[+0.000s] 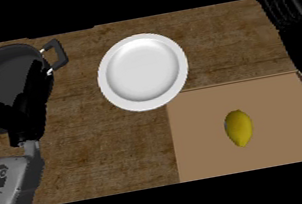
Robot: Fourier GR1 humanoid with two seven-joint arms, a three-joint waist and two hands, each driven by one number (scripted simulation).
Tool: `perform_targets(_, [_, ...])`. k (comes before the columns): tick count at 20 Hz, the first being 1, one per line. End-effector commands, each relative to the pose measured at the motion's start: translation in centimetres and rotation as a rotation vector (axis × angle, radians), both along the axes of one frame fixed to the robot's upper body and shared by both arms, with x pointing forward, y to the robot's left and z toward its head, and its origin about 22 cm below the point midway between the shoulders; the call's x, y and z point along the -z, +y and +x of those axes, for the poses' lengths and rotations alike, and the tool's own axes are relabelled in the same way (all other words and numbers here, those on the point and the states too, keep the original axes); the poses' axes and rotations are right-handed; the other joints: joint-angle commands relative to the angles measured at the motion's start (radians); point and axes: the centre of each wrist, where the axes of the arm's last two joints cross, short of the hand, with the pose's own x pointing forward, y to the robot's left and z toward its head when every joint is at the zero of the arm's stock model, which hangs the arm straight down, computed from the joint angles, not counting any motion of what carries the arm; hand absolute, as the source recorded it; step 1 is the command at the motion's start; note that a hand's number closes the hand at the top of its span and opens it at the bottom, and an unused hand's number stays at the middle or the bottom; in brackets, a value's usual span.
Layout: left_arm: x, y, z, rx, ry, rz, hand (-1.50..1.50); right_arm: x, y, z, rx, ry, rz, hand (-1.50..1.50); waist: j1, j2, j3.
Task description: Pick the lemon from the tray and place it in the plate
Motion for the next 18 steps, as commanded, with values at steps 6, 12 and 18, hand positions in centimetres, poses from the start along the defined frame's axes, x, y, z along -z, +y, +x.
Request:
perform_targets(6, [-7.3,0.5,1.6,0.159,-0.248,0.204,0.00,5.9,12.4,1.7,-0.007,0.145,-0.050,1.50,0.059,0.005,-0.010])
perform_targets(12, [-4.7,0.9,0.2,0.185,-0.164,0.160,0.00,14.6,9.8,-0.8,0.482,0.336,-0.330,-1.50,0.037,-0.007,-0.012])
perform_targets(18, [-4.3,1.1,-0.5,0.161,-0.186,0.165,0.00,16.9,16.4,-3.7,0.608,0.130,-0.120,-1.50,0.009,-0.003,-0.009])
